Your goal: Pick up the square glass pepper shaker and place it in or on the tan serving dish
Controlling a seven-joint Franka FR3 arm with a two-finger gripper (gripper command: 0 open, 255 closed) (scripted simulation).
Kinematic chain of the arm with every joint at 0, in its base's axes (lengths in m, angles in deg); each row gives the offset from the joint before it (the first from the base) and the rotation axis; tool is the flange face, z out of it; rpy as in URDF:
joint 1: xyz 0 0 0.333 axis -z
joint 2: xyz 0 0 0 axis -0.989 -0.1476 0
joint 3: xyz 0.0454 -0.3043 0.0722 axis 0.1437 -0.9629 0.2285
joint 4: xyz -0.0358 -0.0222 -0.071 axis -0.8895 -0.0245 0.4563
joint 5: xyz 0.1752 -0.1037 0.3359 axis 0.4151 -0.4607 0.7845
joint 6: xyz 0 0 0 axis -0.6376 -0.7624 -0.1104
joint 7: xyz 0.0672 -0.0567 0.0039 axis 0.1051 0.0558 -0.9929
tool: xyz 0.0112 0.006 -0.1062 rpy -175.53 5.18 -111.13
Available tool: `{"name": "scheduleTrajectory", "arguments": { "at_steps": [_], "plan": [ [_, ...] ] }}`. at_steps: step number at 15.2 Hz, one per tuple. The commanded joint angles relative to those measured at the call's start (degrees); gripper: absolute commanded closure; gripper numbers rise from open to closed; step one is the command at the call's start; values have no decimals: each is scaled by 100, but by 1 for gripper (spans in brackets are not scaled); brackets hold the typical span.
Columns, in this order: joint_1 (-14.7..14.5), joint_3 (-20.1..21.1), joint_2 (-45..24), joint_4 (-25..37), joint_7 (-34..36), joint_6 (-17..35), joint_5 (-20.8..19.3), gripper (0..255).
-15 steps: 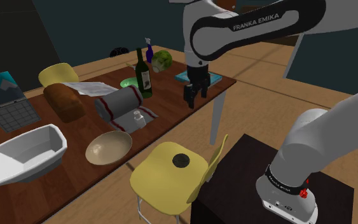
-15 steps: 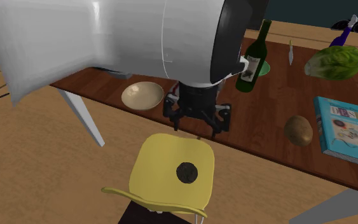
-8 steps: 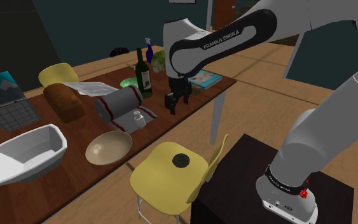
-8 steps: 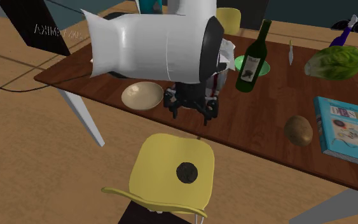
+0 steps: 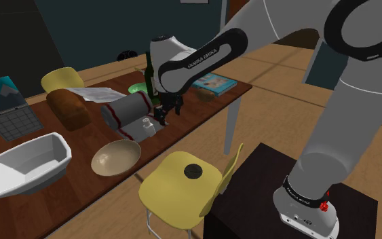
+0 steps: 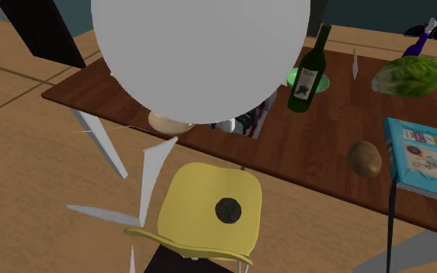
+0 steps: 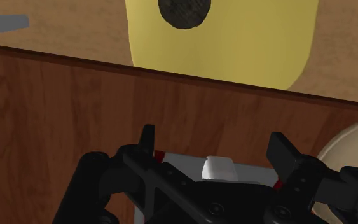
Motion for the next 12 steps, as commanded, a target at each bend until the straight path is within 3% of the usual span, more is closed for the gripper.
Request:
{"name": "scheduleTrajectory", "arguments": {
  "at_steps": [1, 8, 12],
  "plan": [
    [-49, 29, -399, 305, 204, 149, -224, 0],
    [-404, -75, -1914, 1774, 802, 349, -1005, 0],
    [-455, -132, -2155, 1857, 870, 513, -1113, 0]
  ]
}}
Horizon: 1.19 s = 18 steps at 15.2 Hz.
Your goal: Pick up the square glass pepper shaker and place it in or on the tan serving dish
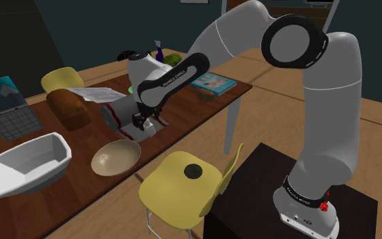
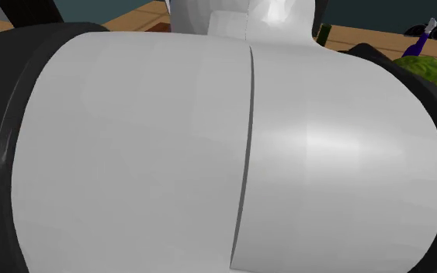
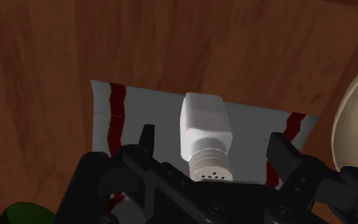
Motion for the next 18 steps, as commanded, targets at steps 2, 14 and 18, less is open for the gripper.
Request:
{"name": "scheduleTrajectory", "arguments": {
  "at_steps": [2, 14, 18],
  "plan": [
    [-22, -39, -157, -2, 48, 157, -76, 0],
    [-38, -75, -289, -9, 85, 290, -137, 255],
    [-37, -75, -289, -10, 84, 292, -137, 255]
  ]
}}
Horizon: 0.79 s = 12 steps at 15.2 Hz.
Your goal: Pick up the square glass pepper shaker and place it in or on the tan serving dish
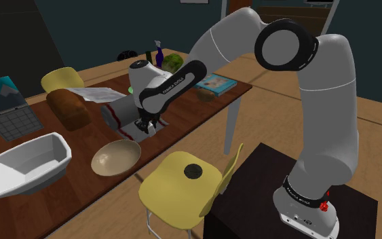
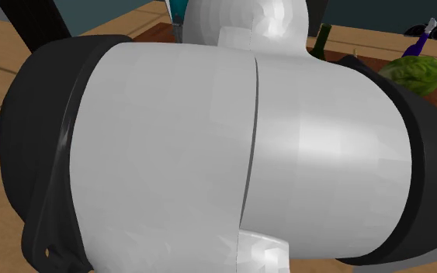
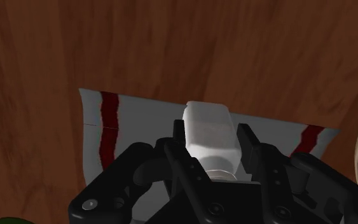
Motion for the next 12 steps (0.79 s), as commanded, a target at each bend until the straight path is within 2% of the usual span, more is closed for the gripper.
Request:
{"name": "scheduleTrajectory", "arguments": {
  "at_steps": [1, 4, 12],
  "plan": [
    [0, 0, -2, 3, -1, 5, 1, 255],
    [0, 1, -1, 3, 0, 5, 0, 255],
    [51, 89, 309, 189, -154, -471, 180, 255]
  ]
}}
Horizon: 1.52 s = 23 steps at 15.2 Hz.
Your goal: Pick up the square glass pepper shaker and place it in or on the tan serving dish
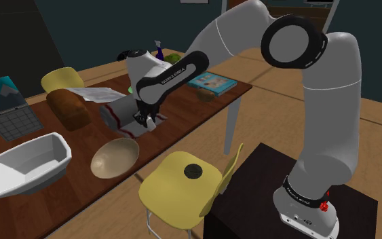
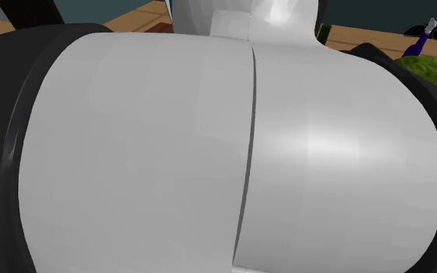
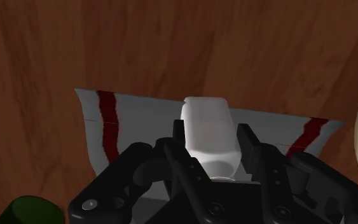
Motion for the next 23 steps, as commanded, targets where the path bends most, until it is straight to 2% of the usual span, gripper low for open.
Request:
{"name": "scheduleTrajectory", "arguments": {
  "at_steps": [1, 16, 23],
  "plan": [
    [5, 29, 75, 52, -39, -119, 48, 255],
    [42, 124, 458, 612, -264, -1029, 288, 255],
    [-626, 338, 203, 991, 633, -1298, 46, 255]
  ]
}}
